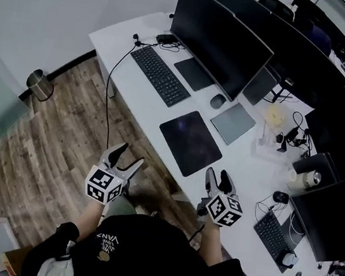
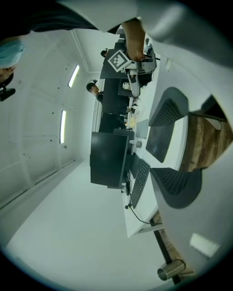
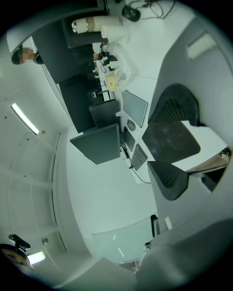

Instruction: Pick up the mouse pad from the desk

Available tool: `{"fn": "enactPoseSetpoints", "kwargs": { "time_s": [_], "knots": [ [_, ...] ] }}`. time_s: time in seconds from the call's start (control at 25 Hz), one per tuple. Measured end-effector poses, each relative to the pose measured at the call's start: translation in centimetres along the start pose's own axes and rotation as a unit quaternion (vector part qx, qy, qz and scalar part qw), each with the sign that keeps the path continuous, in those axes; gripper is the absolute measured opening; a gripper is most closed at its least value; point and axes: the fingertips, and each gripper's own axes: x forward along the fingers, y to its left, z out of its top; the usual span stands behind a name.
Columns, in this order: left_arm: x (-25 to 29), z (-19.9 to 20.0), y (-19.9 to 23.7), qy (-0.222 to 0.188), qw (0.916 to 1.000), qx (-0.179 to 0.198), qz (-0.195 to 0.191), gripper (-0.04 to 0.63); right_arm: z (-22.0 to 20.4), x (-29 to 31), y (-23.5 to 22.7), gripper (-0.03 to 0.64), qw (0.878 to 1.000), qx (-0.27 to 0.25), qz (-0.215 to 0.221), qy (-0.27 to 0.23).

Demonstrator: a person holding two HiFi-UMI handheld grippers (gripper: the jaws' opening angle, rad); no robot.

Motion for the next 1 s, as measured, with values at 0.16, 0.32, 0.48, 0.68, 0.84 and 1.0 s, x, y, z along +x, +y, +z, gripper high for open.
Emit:
{"fn": "enactPoseSetpoints", "kwargs": {
  "time_s": [0.16,0.32,0.48,0.68,0.84,1.0],
  "knots": [
    [2.4,1.2,3.7,0.014,0.999,0.01,-0.04,0.262,0.5,1.5,1.2,0.238,0.999,0.016,-0.043,-0.012],
    [5.0,2.4,6.5,0.022,0.996,0.02,-0.085,0.262,1.2,2.7,2.2,0.238,0.995,0.028,-0.087,-0.028],
    [7.2,3.0,8.5,0.032,0.9906,0.029,-0.13,0.262,1.0,3.2,3.1,0.238,0.989,0.044,-0.132,-0.046],
    [9.4,2.8,9.3,0.056,0.9775,0.052,-0.197,0.262,0.4,2.9,4.0,0.238,0.977,0.065,-0.189,-0.073],
    [11.0,2.4,9.8,0.075,0.9676,0.06,-0.233,0.262,-1.1,2.7,4.9,0.238,0.968,0.077,-0.227,-0.074],
    [12.5,1.1,9.9,0.102,0.9628,0.049,-0.246,0.262,-2.6,2.9,4.8,0.238,0.965,0.073,-0.247,-0.058]
  ]
}}
